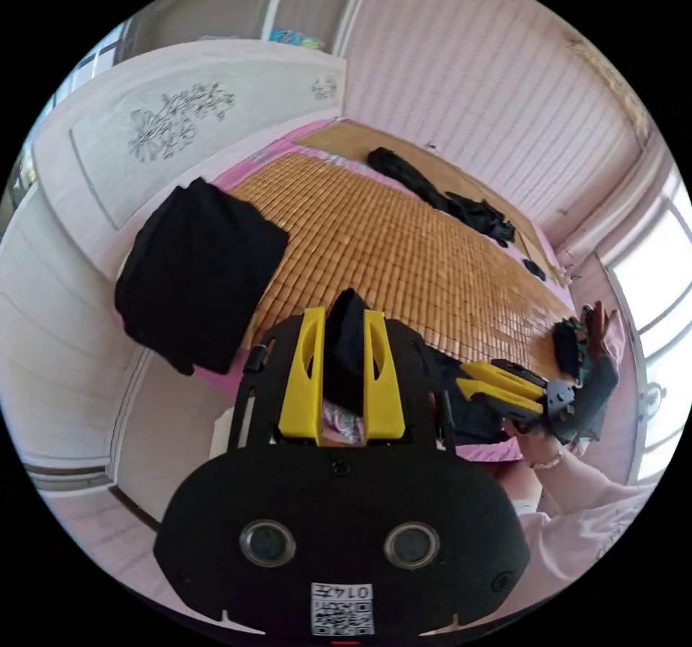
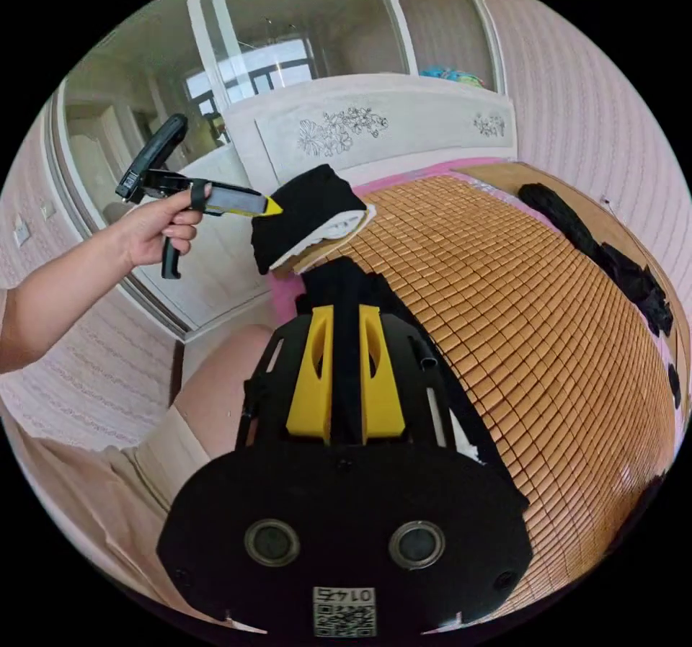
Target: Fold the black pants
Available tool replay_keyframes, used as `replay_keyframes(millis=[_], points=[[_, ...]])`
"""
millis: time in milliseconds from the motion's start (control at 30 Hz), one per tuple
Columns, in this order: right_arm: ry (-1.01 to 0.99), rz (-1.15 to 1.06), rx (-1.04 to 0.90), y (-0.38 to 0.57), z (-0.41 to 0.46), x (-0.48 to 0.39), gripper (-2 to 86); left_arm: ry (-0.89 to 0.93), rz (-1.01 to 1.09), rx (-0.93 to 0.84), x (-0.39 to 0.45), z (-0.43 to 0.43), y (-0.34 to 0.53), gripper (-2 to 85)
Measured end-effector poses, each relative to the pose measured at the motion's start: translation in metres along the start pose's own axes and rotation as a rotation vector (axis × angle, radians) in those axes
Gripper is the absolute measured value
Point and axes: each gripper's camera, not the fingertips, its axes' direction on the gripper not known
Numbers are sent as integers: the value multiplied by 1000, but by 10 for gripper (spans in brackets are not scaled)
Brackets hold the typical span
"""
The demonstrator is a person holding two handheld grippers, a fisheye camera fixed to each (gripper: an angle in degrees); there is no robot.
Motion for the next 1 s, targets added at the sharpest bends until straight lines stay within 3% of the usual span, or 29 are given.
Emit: replay_keyframes(millis=[100,233,367,500,633,733,900,1000], points=[[78,35,30,44,-27,19,88,84,-110,-91,-34,19,26,83],[269,392,-48,118,-68,76,117,156,-122,-152,-32,46,59,80],[187,637,-104,148,-60,103,138,183,-35,-231,3,72,69,80],[49,711,-161,135,-30,115,98,181,78,-297,54,92,75,82],[-62,762,-38,114,-58,134,33,157,164,-327,99,98,85,79],[-28,722,49,114,-96,144,27,149,290,-290,141,89,102,78],[174,732,-250,120,-91,170,17,178,488,-297,215,94,151,77],[341,724,-135,85,-115,165,2,194,533,-316,252,98,174,76]])
